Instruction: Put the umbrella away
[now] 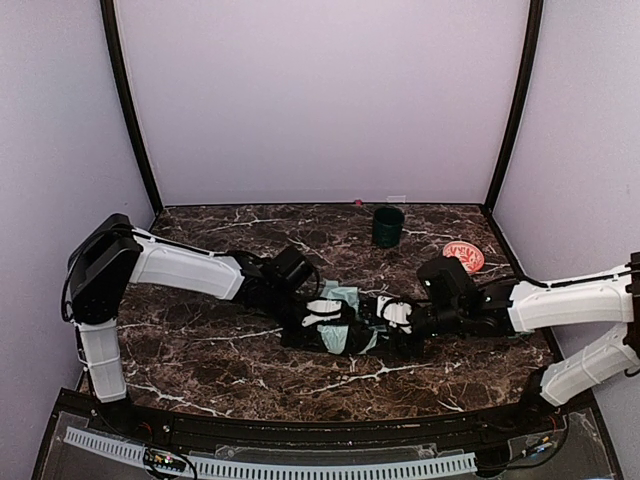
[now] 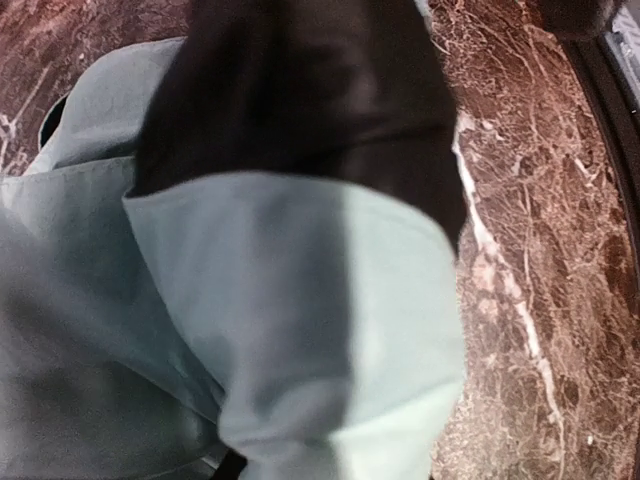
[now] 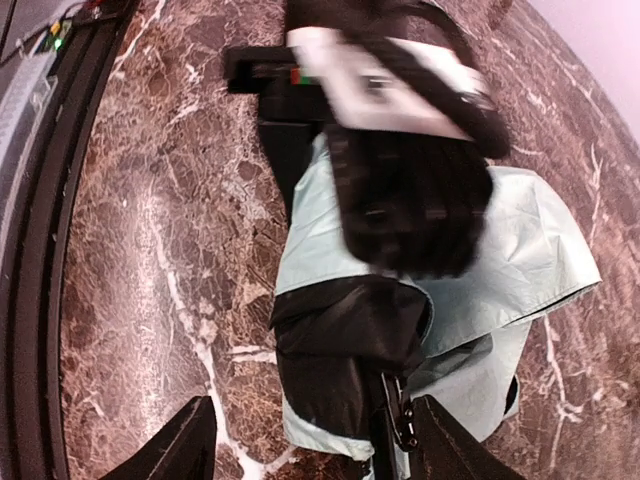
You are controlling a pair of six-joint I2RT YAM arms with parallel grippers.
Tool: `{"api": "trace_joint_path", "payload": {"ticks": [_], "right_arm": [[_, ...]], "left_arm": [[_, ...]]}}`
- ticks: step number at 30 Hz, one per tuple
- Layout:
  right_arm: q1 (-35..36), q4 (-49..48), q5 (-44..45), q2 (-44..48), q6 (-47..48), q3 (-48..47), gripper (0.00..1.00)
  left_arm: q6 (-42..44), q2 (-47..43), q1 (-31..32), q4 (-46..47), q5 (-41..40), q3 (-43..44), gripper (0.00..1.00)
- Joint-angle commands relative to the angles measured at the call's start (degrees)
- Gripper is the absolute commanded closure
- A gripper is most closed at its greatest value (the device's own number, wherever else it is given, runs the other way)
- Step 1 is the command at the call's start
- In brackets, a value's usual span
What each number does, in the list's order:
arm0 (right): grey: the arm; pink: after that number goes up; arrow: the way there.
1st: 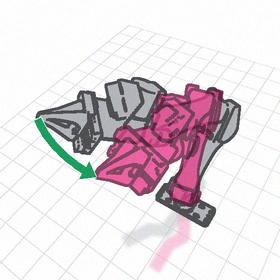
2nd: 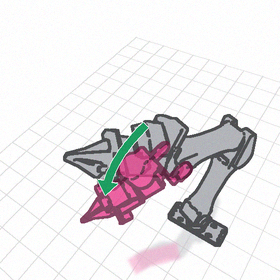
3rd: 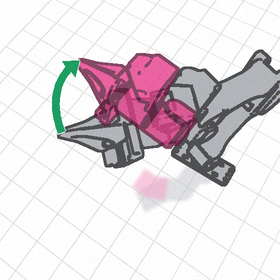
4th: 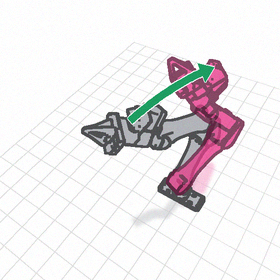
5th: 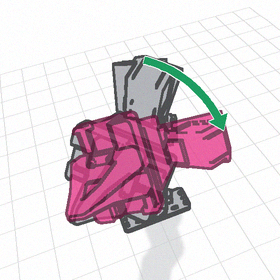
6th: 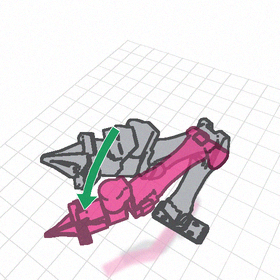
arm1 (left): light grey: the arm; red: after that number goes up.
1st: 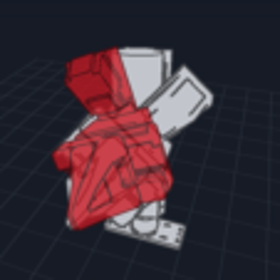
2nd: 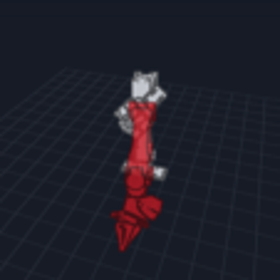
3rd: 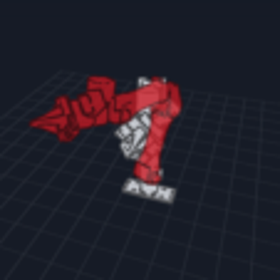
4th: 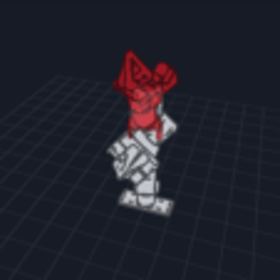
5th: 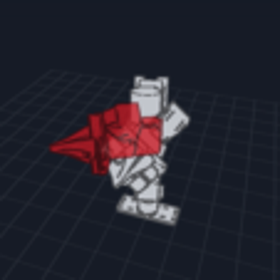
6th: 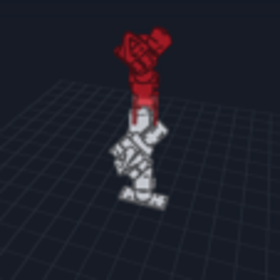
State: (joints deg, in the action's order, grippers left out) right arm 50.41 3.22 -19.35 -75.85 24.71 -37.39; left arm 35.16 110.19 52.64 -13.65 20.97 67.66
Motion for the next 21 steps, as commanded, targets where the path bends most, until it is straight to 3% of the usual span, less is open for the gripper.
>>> {"api": "trace_joint_path", "payload": {"ticks": [1,9,14,21], "right_arm": [[6.8,-14.5,10.6,5.0,7.2,5.7,0.34],[11.0,-16.5,19.5,2.9,10.7,4.7,0.32],[12.7,-14.5,17.6,3.4,13.8,3.8,0.27],[15.8,-17.0,21.9,-4.7,19.0,2.5,0.2]], "left_arm": [[-4.8,6.3,-2.7,-19.7,10.2,1.9,1.0],[-6.2,9.2,-3.4,-24.5,10.4,5.5,1.0],[-5.7,9.9,-3.4,-25.8,10.5,6.3,1.0],[-4.7,11.2,-4.1,-27.3,12.9,7.8,1.0]]}}
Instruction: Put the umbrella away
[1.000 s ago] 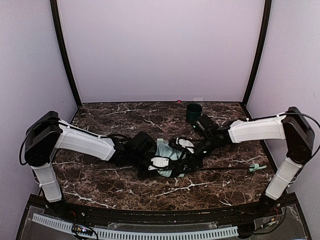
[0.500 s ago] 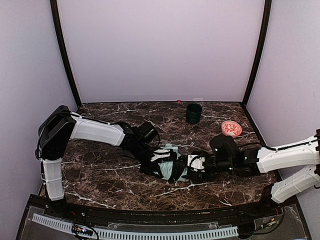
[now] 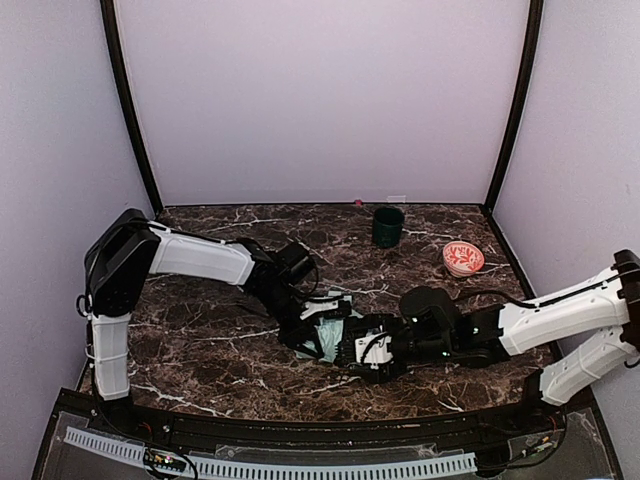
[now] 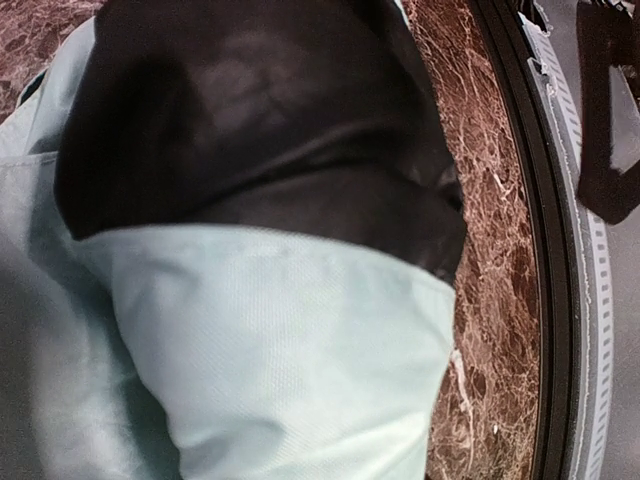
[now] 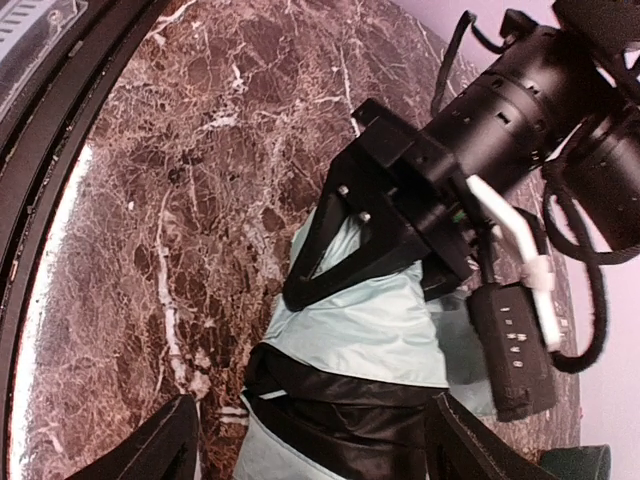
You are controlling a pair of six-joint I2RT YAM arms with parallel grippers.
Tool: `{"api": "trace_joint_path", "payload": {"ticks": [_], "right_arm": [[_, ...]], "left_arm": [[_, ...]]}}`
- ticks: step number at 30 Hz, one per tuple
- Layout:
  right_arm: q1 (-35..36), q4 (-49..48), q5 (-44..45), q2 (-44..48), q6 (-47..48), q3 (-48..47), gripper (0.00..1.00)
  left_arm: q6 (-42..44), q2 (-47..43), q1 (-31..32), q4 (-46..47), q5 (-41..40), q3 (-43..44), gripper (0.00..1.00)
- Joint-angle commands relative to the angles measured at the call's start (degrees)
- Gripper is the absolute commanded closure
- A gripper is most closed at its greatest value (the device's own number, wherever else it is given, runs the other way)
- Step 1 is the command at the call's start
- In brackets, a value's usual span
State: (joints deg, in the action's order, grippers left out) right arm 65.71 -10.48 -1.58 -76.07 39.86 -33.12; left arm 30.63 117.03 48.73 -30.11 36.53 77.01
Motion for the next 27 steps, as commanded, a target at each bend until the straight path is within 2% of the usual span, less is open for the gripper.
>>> {"api": "trace_joint_path", "payload": {"ticks": [1,3,4,5,8,11,14,16,17,18,22,24,27], "right_arm": [[0.5,-4.7,6.2,-5.7,4.1,-2.2,0.18],[0.5,-5.8,9.6,-8.5,4.5,-4.0,0.13],[0.6,-5.6,11.0,-9.9,4.7,-5.0,0.04],[0.5,-5.5,12.5,-11.4,4.5,-5.8,0.01],[0.5,-5.7,17.6,-14.8,4.2,-7.2,0.0],[0.5,-4.6,17.8,-17.8,4.1,-7.5,0.01],[0.3,-2.0,16.3,-19.3,3.3,-8.0,0.12],[0.2,-0.5,15.8,-20.0,2.5,-8.3,0.29],[0.2,0.1,15.8,-20.3,2.0,-8.4,0.45],[0.1,1.0,15.8,-20.6,1.3,-8.7,0.53],[-0.2,4.4,16.1,-21.6,-1.3,-9.4,0.61],[-0.5,6.7,15.5,-21.9,-2.4,-10.0,0.7],[-1.0,10.2,12.9,-21.9,-3.7,-11.1,0.81]], "left_arm": [[-0.1,4.5,-0.2,-11.2,-2.7,-1.4,1.0],[0.1,4.6,-0.2,-11.9,-2.7,-1.2,1.0],[0.1,4.7,-0.2,-12.2,-2.8,-1.1,1.0],[0.2,4.6,-0.2,-12.5,-2.7,-1.1,1.0],[0.3,4.9,-0.2,-12.7,-2.7,-1.0,1.0],[0.4,5.1,-0.2,-12.8,-2.2,-0.9,1.0],[0.6,5.1,-0.3,-13.0,-1.8,-0.8,1.0],[1.0,5.1,-0.4,-13.2,-1.2,-0.8,1.0],[1.1,5.1,-0.5,-13.3,-0.6,-0.8,1.0],[1.3,5.1,-0.6,-13.2,0.1,-0.8,1.0],[1.7,3.9,-1.4,-11.8,2.4,-1.3,1.0],[1.8,2.7,-1.8,-10.9,3.0,-1.7,0.92],[1.6,0.7,-2.6,-8.9,3.6,-2.8,0.72]]}}
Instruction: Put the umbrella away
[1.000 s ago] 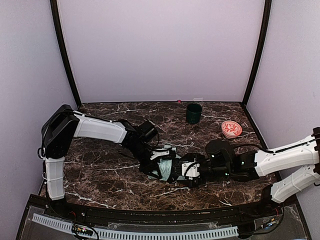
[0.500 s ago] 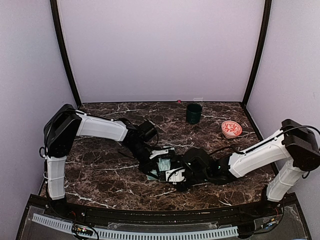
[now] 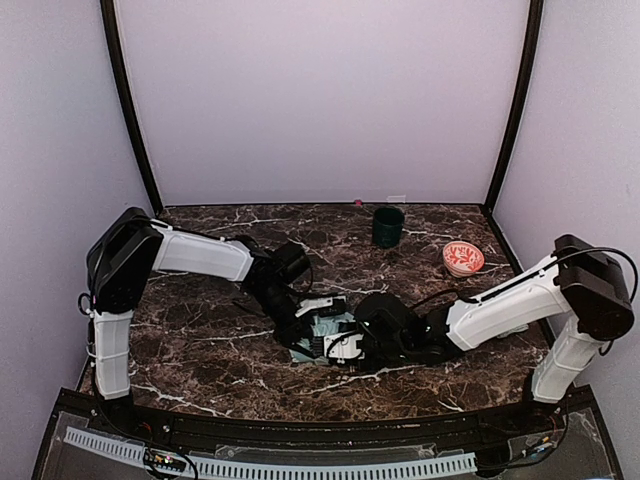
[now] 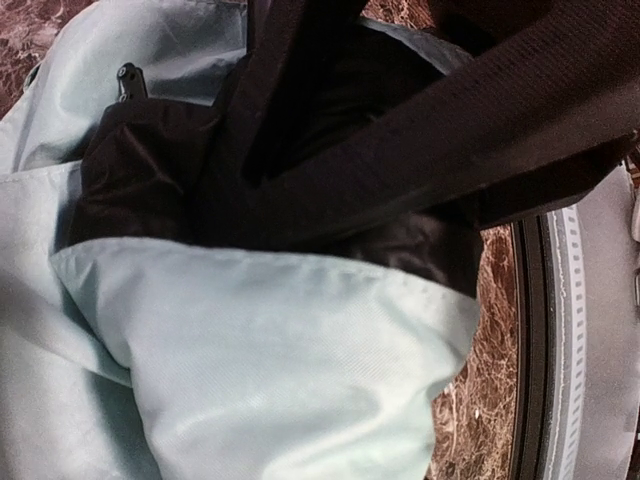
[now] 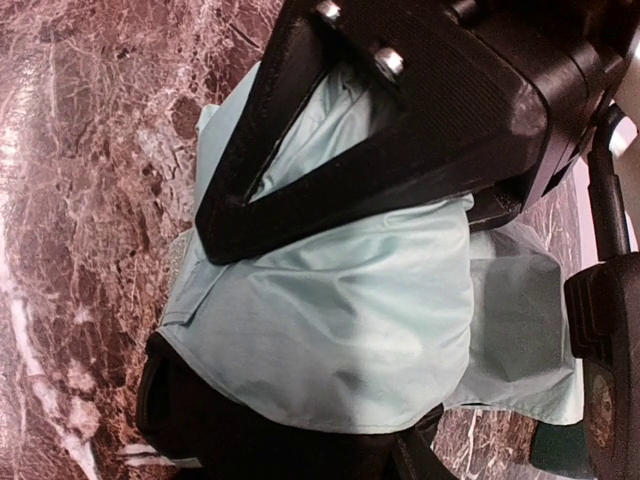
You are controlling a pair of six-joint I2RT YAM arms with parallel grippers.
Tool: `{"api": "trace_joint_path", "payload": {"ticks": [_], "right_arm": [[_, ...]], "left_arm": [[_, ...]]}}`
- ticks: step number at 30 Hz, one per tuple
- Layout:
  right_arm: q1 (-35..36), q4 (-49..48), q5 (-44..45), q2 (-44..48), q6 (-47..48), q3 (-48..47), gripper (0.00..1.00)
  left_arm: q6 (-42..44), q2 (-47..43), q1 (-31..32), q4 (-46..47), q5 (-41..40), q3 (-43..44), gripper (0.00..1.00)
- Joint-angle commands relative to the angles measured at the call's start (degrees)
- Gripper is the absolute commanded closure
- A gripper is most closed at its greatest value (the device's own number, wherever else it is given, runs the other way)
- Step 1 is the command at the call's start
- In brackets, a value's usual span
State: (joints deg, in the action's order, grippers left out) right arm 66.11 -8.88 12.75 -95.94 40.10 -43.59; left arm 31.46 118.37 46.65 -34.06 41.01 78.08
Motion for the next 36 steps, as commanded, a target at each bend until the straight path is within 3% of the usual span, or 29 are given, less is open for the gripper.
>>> {"api": "trace_joint_path", "payload": {"ticks": [1,3,5,10,13,17,20,23,27,31,32,36], "right_arm": [[-1.5,9.4,-2.1,-2.0,-4.4,-0.9,0.86],[-1.6,11.4,-3.3,-2.3,-4.9,-1.5,0.9],[-1.6,13.1,-4.6,-2.5,-5.6,-2.0,0.91],[-2.0,19.9,-11.6,-3.8,-8.4,-5.1,0.94],[-3.1,26.2,-17.9,-5.7,-11.5,-8.8,0.96],[-6.6,35.8,-26.4,-10.2,-17.1,-14.9,0.96],[-9.8,40.6,-34.7,-13.2,-18.6,-18.4,0.95],[-12.8,44.1,-43.3,-16.4,-19.1,-21.0,0.94],[-14.3,47.1,-47.5,-20.3,-18.4,-23.7,0.94],[-15.6,48.8,-51.4,-23.7,-17.6,-25.4,0.94],[-16.0,49.0,-52.1,-24.2,-17.4,-25.6,0.94],[-17.5,48.6,-53.0,-25.4,-17.8,-26.1,0.94]], "left_arm": [[0.4,-1.7,-0.9,-3.5,-0.6,-4.5,0.63],[-2.2,-4.7,-1.6,1.7,-1.7,-6.5,0.49],[-5.0,-9.2,-2.7,9.3,-3.6,-10.3,0.42],[-6.6,-26.2,-3.8,36.1,-8.9,-27.4,0.18],[-5.4,-35.5,-3.8,52.4,-12.0,-38.1,0.14],[1.0,-43.6,-3.3,64.7,-11.0,-49.0,0.17],[6.6,-45.4,-1.0,61.6,-13.0,-49.3,0.23],[12.1,-43.0,3.4,53.9,-18.7,-46.5,0.2],[16.0,-37.0,8.2,48.4,-26.9,-43.0,0.13],[16.7,-32.6,8.5,48.4,-26.8,-40.9,0.1],[16.8,-31.6,8.5,48.4,-26.7,-40.2,0.02],[17.3,-27.8,8.6,45.1,-29.1,-37.4,0.02]]}}
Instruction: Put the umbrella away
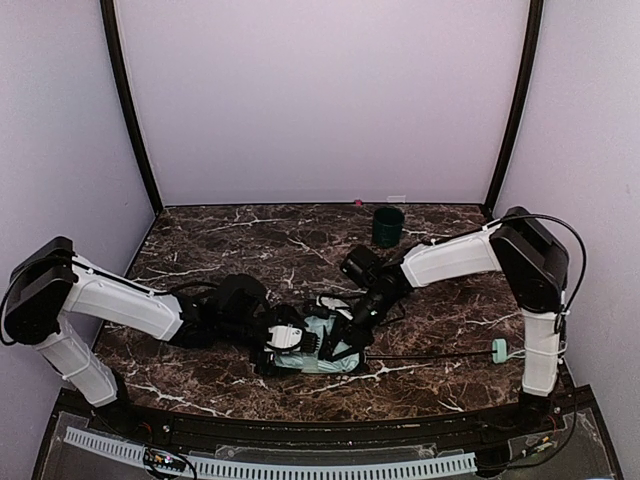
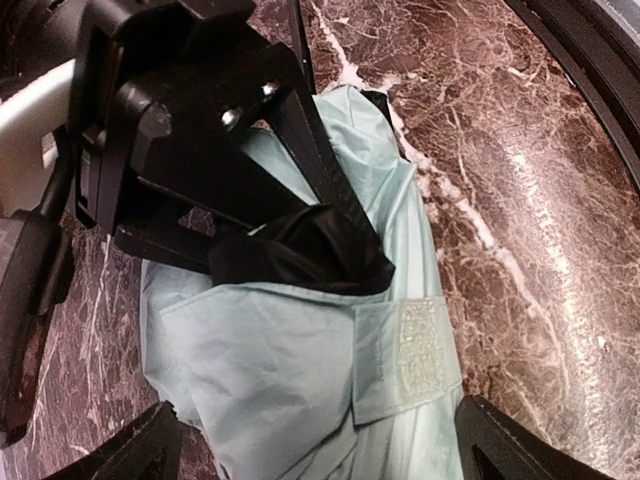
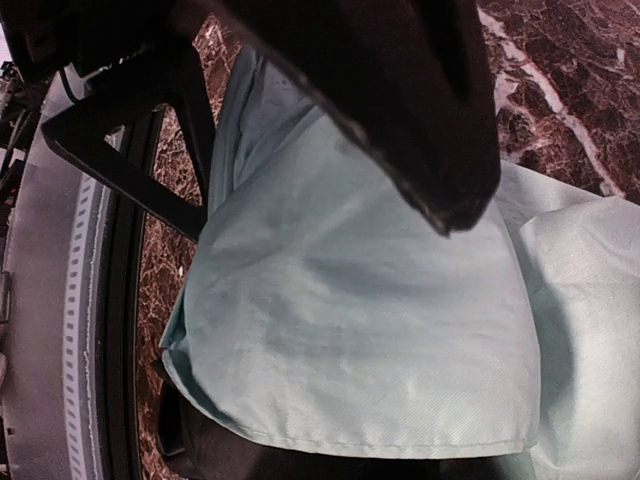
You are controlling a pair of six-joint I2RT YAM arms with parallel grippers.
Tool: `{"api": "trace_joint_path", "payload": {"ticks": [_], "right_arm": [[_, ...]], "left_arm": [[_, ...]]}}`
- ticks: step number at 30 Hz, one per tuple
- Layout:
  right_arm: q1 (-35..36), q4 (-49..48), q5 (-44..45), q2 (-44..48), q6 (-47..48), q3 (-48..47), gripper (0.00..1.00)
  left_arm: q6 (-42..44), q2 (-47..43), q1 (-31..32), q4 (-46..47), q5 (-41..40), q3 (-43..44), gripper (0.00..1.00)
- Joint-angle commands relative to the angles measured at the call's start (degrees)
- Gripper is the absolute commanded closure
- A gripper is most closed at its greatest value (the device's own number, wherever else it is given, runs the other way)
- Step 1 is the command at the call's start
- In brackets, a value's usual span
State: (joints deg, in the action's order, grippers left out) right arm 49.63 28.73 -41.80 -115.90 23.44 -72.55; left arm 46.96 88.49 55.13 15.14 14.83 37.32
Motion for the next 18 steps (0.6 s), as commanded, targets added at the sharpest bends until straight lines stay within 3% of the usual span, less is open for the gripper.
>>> {"api": "trace_joint_path", "payload": {"ticks": [1,7,13,16,18], "right_arm": [[-1.5,10.7,1.6,-5.5,-1.6,2.7,0.93],[-3.9,9.2,1.8,-6.8,-4.2,1.3,0.93],[-4.8,8.2,1.5,-6.2,-5.1,0.9,0.87],[-4.9,7.1,1.6,-4.3,-5.0,1.8,0.78],[-5.3,6.2,1.7,-2.8,-5.1,2.3,0.71]], "left_arm": [[1.6,2.6,0.1,-5.8,-2.6,4.0,0.03],[-1.8,4.5,0.2,-14.8,3.6,6.6,0.06],[-3.6,10.7,0.2,-19.7,2.6,10.4,0.12],[-3.0,12.9,0.2,-21.2,1.0,11.9,0.24],[-2.6,13.5,0.2,-22.1,1.9,12.5,0.39]]}}
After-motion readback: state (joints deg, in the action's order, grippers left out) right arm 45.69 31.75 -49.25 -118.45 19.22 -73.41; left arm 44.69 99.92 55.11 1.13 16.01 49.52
